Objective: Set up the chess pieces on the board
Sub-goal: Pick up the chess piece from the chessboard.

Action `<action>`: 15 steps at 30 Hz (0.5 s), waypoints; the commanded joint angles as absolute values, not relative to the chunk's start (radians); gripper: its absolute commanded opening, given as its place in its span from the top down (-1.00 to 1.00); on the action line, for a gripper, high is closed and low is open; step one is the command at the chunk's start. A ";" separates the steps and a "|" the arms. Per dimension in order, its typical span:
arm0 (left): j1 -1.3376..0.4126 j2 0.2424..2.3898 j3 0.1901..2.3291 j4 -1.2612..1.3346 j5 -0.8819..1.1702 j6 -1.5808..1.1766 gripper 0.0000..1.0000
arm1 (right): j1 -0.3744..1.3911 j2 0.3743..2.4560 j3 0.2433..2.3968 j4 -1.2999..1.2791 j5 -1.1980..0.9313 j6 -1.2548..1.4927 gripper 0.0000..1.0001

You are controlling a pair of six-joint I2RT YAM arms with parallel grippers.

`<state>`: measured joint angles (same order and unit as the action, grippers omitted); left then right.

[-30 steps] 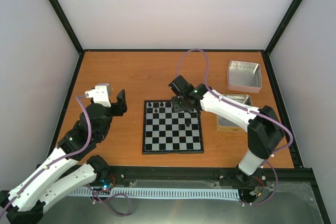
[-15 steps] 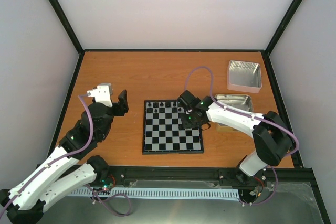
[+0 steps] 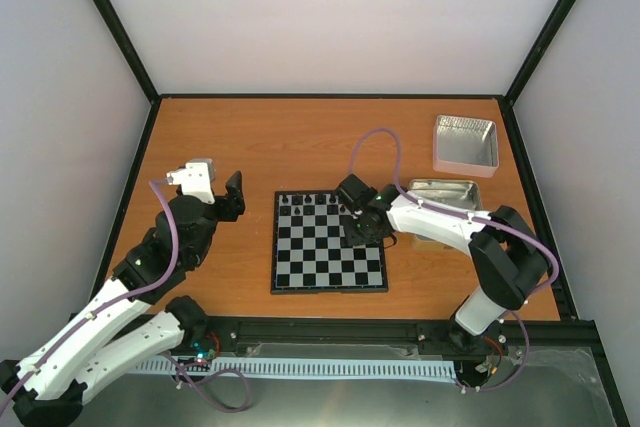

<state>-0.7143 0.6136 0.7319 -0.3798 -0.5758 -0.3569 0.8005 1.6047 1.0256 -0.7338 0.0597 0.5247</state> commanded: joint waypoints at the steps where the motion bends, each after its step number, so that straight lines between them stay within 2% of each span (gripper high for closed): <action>1: -0.711 0.618 0.734 -0.351 -0.576 -0.364 -0.47 | 0.796 1.627 1.039 -0.706 0.113 0.533 0.59; 8: -0.710 0.622 0.733 -0.350 -0.575 -0.366 -0.47 | 0.796 1.645 1.049 -0.670 0.158 0.519 0.85; 15: -0.710 0.623 0.731 -0.348 -0.573 -0.365 -0.47 | 0.788 1.613 1.110 -0.671 0.211 0.507 0.88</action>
